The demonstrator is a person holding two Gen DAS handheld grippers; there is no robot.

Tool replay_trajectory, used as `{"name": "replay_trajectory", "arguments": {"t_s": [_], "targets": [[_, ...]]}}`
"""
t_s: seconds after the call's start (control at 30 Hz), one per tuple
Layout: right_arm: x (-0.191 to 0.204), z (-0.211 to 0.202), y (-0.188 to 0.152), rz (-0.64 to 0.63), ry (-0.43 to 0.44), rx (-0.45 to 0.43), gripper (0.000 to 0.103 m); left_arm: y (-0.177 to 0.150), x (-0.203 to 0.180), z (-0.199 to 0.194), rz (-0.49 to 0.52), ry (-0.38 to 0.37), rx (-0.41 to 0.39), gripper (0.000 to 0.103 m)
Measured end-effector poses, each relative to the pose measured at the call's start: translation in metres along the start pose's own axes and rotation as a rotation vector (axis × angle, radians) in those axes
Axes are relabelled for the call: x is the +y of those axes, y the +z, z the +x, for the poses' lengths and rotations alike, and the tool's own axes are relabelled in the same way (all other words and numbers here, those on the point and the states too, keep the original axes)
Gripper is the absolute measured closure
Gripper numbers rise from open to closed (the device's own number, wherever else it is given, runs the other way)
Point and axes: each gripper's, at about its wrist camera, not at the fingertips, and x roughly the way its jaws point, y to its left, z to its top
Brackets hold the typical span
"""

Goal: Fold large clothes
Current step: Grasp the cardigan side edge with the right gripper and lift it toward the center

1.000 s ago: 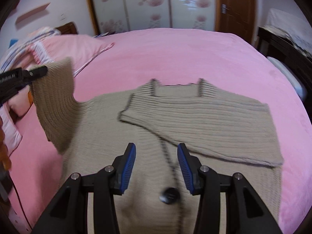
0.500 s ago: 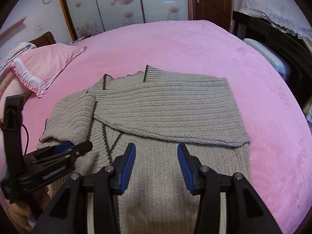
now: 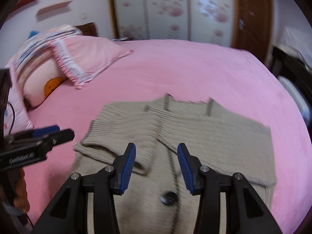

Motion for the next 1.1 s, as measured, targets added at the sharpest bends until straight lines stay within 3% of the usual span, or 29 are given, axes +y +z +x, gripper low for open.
{"name": "replay_trajectory", "arguments": {"t_s": [0.13,0.47,0.73,1.0,1.1], "targets": [[0.038,0.021,0.006,-0.118,0.032,0.028,0.058,-0.007,0.043,0.011,-0.174,0.022,-0.008,0.036],[0.106,0.073,-0.006,-0.376,0.006,0.096,0.058,-0.055,0.096,0.062,-0.378,0.03,0.098,0.036],[0.128,0.113,-0.014,-0.5,-0.05,0.173,0.058,-0.071,0.111,0.07,-0.395,0.032,0.118,0.036],[0.15,0.15,-0.017,-0.607,-0.173,0.214,0.059,-0.07,0.107,0.069,-0.337,0.049,0.128,0.036],[0.153,0.152,-0.009,-0.604,-0.173,0.221,0.095,-0.068,0.101,0.07,-0.322,0.054,0.132,0.036]]}}
